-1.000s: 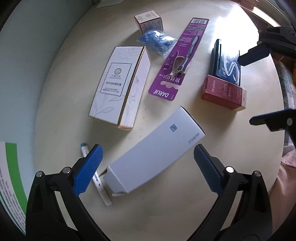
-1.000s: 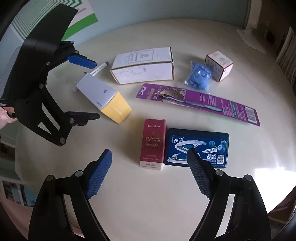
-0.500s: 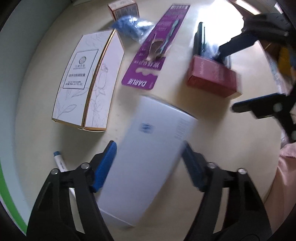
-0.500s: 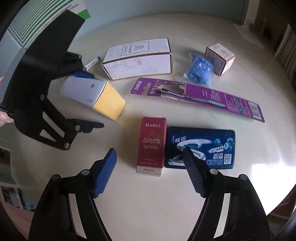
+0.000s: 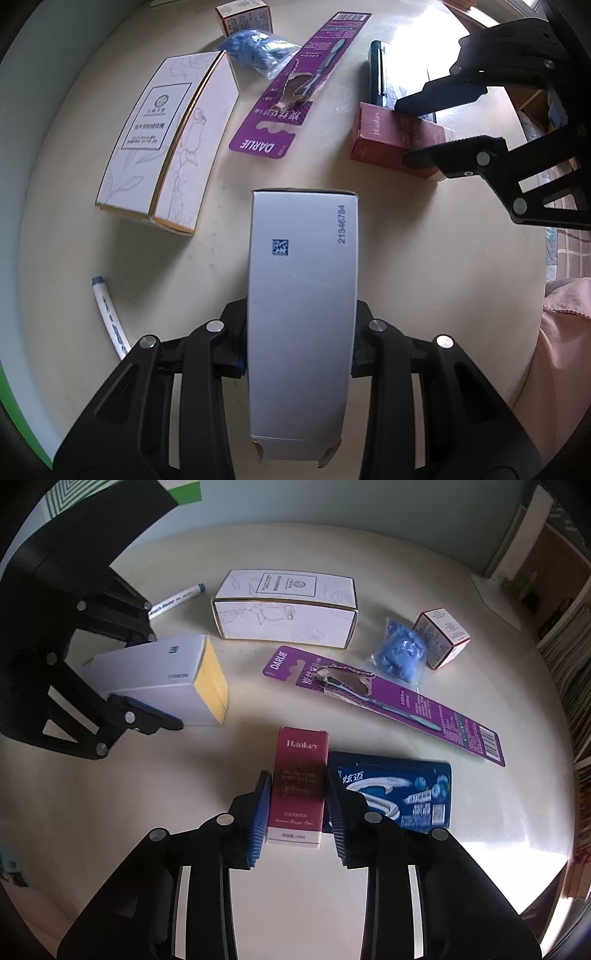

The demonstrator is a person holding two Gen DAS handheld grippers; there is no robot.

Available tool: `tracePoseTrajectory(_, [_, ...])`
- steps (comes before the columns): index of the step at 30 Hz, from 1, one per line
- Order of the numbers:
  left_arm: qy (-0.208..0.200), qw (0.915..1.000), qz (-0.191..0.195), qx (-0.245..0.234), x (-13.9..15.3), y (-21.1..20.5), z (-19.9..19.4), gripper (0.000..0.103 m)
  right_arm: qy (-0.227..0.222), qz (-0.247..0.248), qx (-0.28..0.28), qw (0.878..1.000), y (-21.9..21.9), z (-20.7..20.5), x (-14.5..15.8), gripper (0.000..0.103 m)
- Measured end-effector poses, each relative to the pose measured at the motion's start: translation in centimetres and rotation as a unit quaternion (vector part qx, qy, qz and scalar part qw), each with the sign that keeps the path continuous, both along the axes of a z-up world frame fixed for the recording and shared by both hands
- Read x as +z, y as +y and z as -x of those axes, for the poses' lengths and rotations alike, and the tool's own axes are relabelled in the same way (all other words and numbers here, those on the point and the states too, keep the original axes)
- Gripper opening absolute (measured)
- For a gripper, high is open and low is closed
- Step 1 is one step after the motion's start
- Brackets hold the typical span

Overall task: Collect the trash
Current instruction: 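Grasp the white box with the left tool while the right tool grasps the red box, then carry the white box and red box with both tools over the trash bin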

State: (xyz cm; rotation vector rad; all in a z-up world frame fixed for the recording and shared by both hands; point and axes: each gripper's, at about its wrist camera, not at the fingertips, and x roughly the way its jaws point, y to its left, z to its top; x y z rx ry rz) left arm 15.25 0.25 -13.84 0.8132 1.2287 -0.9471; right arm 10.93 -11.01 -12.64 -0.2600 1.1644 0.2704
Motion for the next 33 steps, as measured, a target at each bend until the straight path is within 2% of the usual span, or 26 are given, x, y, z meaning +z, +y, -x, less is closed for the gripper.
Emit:
tracePoseTrajectory(8, [-0.011,0.9996,0.006,0.025,1.0,-0.5,-0.3,0.033,0.0,-0.058,-0.027,0.998,-2.2,-0.1,1.8,0.03])
tracePoseTrajectory(13, [-0.025,0.9989,0.004,0.04,2.5,-0.1,-0.2,0.033,-0.019,-0.068,-0.027,0.997,-3.2,0.2,3.6,0.03])
tracePoseTrajectory(19, [-0.047,0.9979,0.003,0.044,5.2,-2.1,1.4,0.033,-0.052,-0.077,-0.034,0.995,-5.1,2.2,6.1,0.03])
tracePoseTrajectory(26, [-0.068,0.9975,0.007,0.019,7.4,-5.9,5.3,0.033,-0.083,-0.074,-0.062,0.992,-9.4,6.4,8.5,0.03])
tracePoseTrajectory(33, [-0.073,0.996,0.022,-0.046,8.2,-12.8,10.2,0.033,-0.091,-0.066,-0.127,0.986,-16.1,12.7,9.1,0.03])
